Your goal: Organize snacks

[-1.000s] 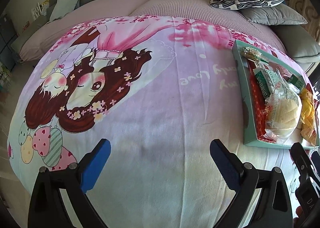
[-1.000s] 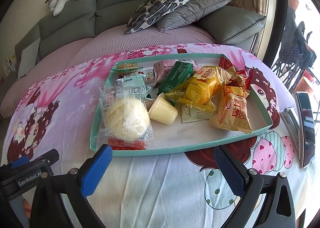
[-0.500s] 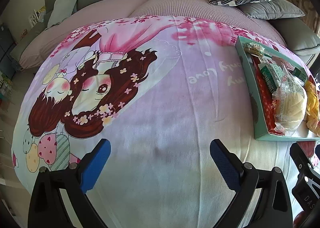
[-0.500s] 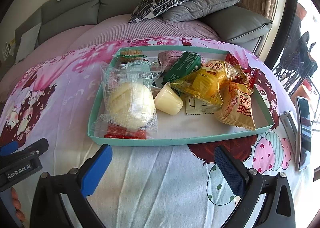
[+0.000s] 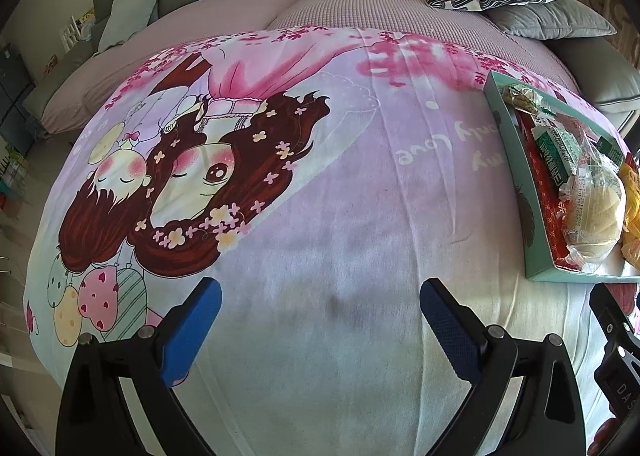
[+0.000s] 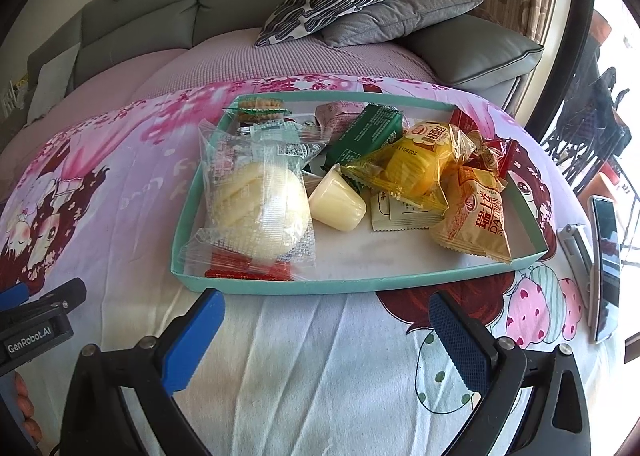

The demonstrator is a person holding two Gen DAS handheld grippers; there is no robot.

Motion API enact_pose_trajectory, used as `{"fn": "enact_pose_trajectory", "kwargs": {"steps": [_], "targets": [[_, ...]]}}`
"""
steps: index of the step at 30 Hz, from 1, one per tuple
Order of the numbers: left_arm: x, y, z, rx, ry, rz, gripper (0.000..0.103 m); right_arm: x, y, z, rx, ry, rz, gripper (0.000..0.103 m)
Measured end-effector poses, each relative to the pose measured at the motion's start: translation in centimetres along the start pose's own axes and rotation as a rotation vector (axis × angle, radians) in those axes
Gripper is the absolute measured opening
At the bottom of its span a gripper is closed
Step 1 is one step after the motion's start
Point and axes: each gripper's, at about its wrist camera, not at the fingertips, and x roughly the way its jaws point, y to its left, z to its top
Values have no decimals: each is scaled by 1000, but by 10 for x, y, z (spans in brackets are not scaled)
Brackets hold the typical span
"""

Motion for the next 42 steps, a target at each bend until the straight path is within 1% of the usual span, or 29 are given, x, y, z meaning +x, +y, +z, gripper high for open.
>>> {"fn": "enact_pose_trajectory", "kwargs": {"steps": [42], "targets": [[2, -5, 0, 13, -55, -31, 100, 11, -8, -5, 63, -22, 17, 103]]}}
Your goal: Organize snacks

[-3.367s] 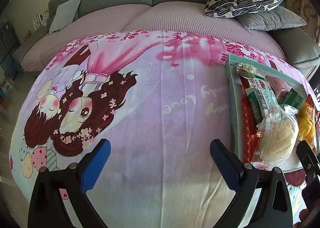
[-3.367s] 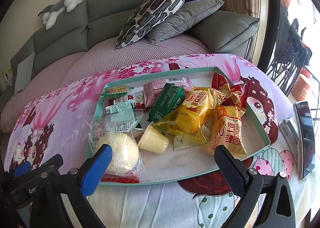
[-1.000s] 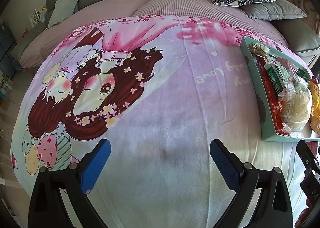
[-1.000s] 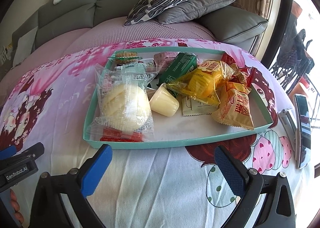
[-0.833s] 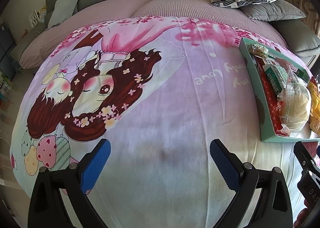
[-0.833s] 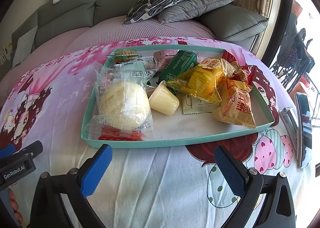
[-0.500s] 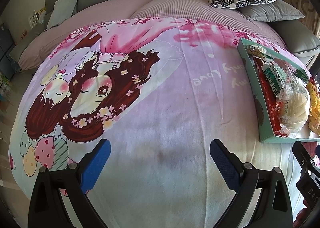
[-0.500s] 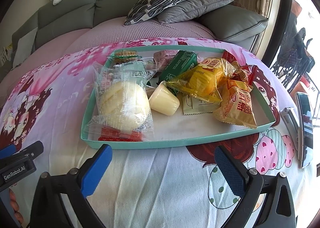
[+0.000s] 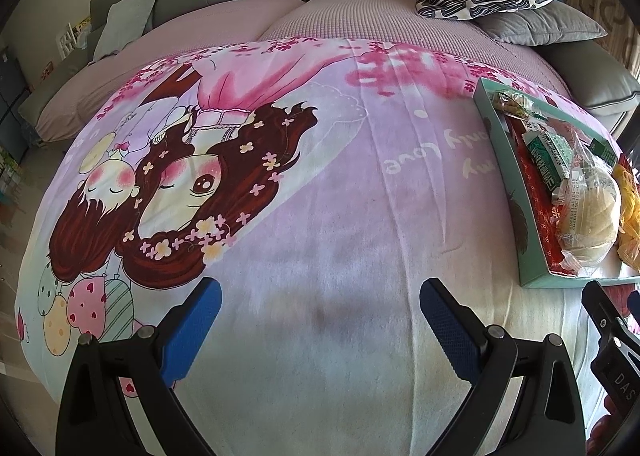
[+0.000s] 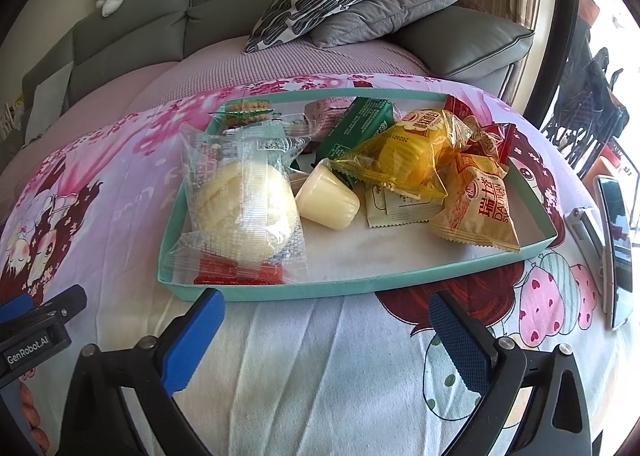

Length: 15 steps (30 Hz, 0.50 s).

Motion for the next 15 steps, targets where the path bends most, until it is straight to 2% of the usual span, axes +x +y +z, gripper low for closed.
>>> {"fn": "enact_pose_trajectory", "kwargs": {"steps": [15], "targets": [[3, -4, -1, 17, -15, -19, 100, 4, -3, -1, 6, -9, 2, 103]]}}
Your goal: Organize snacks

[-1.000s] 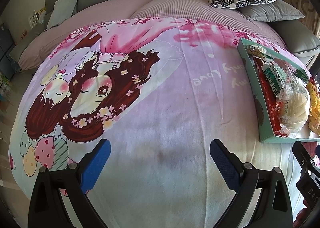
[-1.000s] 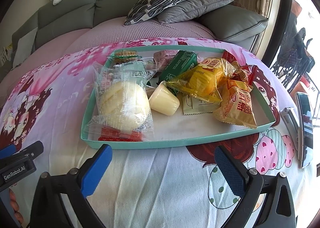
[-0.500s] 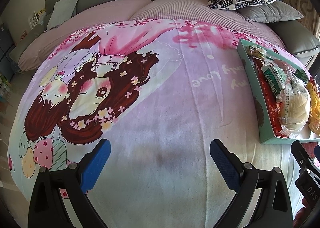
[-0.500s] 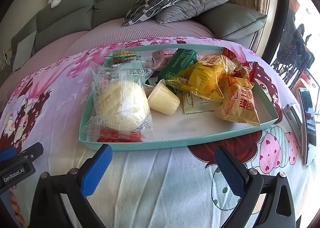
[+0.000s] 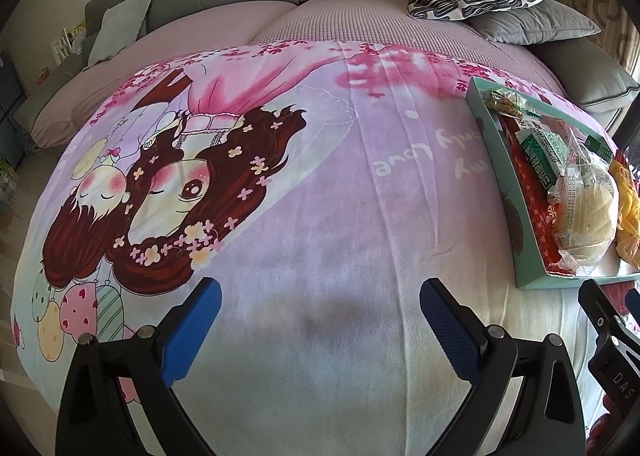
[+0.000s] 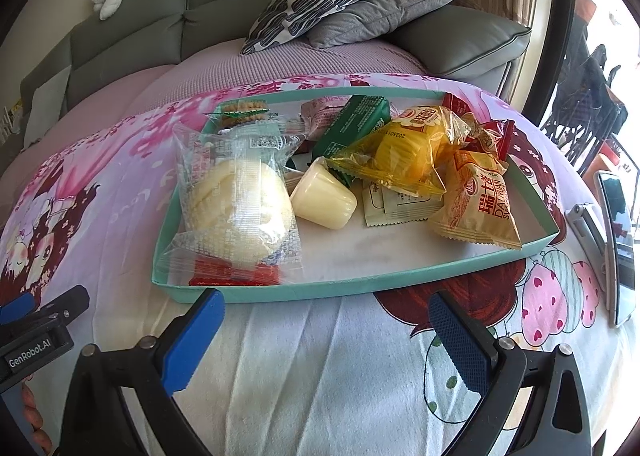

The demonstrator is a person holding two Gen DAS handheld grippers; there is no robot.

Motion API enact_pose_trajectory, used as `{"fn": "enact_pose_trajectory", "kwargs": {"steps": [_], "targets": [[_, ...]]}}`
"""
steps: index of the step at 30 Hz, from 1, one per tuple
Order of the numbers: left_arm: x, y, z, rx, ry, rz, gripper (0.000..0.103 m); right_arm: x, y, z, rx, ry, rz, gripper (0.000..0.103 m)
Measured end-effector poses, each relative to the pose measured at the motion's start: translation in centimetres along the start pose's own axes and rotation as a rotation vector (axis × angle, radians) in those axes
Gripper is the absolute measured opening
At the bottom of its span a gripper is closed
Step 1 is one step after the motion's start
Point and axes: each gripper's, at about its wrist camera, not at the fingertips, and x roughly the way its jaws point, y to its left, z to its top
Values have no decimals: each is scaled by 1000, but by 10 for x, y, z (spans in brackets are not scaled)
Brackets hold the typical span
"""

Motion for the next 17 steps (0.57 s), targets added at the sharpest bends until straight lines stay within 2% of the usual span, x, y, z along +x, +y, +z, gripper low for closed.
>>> {"fn": "enact_pose_trajectory", "kwargs": {"steps": [17], "targets": [[5, 7, -1, -44, -23, -8, 100, 5, 5, -1, -6, -6, -5, 103]]}}
